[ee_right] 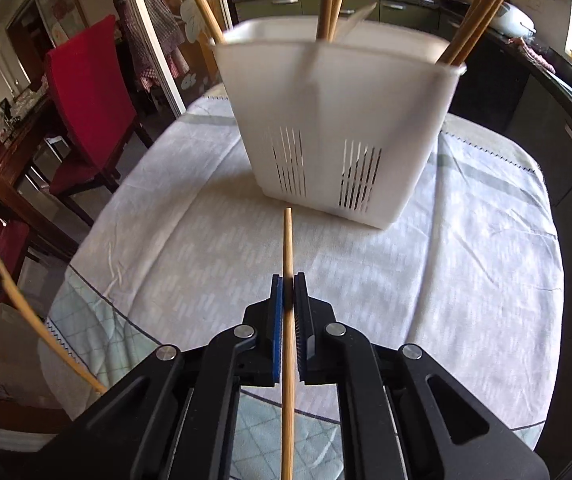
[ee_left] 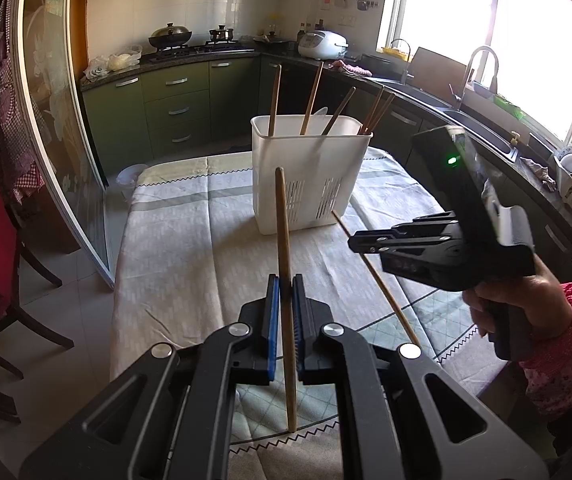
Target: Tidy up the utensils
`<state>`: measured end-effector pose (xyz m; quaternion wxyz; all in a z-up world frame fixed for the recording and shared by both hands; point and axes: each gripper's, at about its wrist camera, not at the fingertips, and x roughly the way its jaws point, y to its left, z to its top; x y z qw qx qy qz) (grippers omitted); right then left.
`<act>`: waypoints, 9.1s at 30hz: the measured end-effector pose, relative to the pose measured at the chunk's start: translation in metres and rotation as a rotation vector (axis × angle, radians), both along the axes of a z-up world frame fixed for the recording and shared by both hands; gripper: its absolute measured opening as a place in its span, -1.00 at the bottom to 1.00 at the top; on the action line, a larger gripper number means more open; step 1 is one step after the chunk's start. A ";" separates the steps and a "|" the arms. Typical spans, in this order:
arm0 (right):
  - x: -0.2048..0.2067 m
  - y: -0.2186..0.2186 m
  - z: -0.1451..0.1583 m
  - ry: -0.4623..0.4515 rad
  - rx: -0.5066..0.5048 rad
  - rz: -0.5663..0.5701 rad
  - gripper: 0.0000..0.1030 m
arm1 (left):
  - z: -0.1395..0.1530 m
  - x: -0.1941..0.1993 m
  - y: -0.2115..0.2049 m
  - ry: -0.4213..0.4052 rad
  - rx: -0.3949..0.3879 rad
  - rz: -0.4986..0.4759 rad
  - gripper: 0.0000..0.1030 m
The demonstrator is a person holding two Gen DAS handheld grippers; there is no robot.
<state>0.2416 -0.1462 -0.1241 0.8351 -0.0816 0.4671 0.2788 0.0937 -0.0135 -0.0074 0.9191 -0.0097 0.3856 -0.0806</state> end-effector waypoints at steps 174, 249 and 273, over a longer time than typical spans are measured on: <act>-0.255 -0.138 0.069 -0.636 0.249 -0.262 0.92 | 0.004 -0.143 -0.011 -0.452 -0.058 0.230 0.86; -0.249 -0.128 0.058 -0.594 0.232 -0.244 0.92 | -0.003 -0.133 -0.007 -0.393 -0.064 0.250 0.87; -0.233 -0.125 0.053 -0.555 0.219 -0.244 0.92 | -0.012 -0.110 0.000 -0.328 -0.042 0.245 0.87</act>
